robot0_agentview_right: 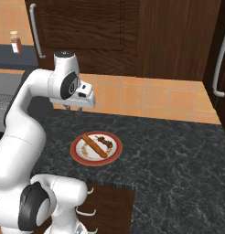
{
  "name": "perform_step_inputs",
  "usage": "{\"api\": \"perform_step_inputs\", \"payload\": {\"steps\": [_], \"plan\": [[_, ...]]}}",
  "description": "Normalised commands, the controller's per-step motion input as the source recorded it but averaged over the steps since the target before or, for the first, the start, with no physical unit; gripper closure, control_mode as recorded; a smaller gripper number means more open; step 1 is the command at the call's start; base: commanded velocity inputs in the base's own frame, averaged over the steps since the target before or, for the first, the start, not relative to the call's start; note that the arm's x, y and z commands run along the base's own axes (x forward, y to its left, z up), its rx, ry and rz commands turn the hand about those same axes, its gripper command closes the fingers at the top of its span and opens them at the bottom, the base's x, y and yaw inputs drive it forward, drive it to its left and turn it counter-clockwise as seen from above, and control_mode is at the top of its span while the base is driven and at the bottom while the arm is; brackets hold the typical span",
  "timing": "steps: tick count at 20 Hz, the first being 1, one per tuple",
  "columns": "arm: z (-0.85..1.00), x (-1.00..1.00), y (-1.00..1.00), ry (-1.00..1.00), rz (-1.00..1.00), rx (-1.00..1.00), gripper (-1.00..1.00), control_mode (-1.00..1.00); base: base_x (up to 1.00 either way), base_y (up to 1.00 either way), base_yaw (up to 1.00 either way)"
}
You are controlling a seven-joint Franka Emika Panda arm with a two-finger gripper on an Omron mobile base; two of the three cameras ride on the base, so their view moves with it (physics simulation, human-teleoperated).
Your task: Pick up the kebab skewer and baguette bread, and place them inside the toaster oven. Close the toaster oven door and start by setting the timer.
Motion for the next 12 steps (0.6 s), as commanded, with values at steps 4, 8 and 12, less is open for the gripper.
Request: {"api": "perform_step_inputs", "payload": {"steps": [4, 8, 12], "plan": [[0.0, 0.0, 0.0, 0.0, 0.0, 0.0, -1.0, 1.0, 0.0, 0.0, 0.0], [0.0, 0.0, 0.0, 0.0, 0.0, 0.0, -1.0, 1.0, 0.0, 0.0, 0.0], [0.0, 0.0, 0.0, 0.0, 0.0, 0.0, -1.0, 1.0, 0.0, 0.0, 0.0]]}}
